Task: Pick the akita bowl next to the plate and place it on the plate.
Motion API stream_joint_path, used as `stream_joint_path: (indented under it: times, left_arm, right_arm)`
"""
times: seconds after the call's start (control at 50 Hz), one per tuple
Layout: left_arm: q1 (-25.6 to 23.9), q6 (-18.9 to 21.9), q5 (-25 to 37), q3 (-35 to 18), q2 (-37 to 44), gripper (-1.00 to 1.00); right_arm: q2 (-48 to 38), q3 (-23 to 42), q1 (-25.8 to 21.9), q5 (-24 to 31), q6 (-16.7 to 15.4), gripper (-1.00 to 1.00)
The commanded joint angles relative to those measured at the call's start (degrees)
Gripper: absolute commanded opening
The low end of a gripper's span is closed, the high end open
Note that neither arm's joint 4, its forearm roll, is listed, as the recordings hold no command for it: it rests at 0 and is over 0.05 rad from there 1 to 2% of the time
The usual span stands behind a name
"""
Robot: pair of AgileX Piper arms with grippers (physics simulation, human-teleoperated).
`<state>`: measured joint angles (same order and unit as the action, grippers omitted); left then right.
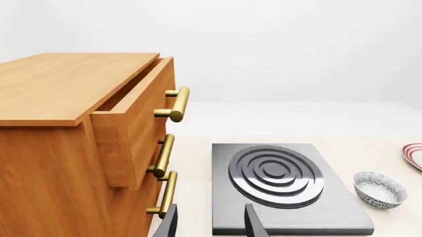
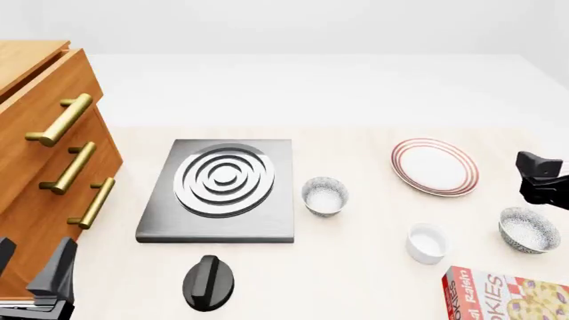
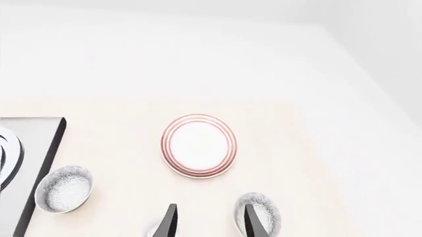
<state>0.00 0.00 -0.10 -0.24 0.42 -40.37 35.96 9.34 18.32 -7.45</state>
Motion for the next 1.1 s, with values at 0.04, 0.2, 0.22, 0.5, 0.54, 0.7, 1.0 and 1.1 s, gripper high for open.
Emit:
stream_joint_path:
  times: [0.04,0.2,0.22,0.5,0.54,0.7,1.0,1.1]
  left_arm:
    - [0.00,0.00,0.00,0.00,0.00,1.00]
    - [0.00,0.00,0.00,0.00,0.00,1.00]
    - [0.00,0.00,0.00,0.00,0.00,1.00]
    - [0.00,0.00,0.00,0.00,0.00,1.00]
    - [0.00,0.00,0.00,0.00,0.00,1.00]
    - [0.00,0.00,0.00,0.00,0.00,1.00]
    - [0.00,0.00,0.00,0.00,0.00,1.00]
    - [0.00,0.00,0.00,0.00,0.00,1.00]
  right_arm:
    - [-5.23,-1.29,2.64,-2.47,-0.17,1.00]
    - [-8.63,-1.44,4.09,-4.64,-1.15,1.00]
    - [-9.02,-1.20,4.13,-4.78,-1.24,1.00]
    - [-16.11,-1.87,4.39,-10.39,-1.69,1.00]
    - [-16.89,-2.03,4.17,-11.08,-1.40,1.00]
    - [-20.12,-3.08,4.23,-14.30,-1.42,1.00]
    - [-24.57,-5.93,4.88,-20.45,-1.60,1.00]
    - [-26.66,-6.16,4.51,-22.39,-1.53,1.00]
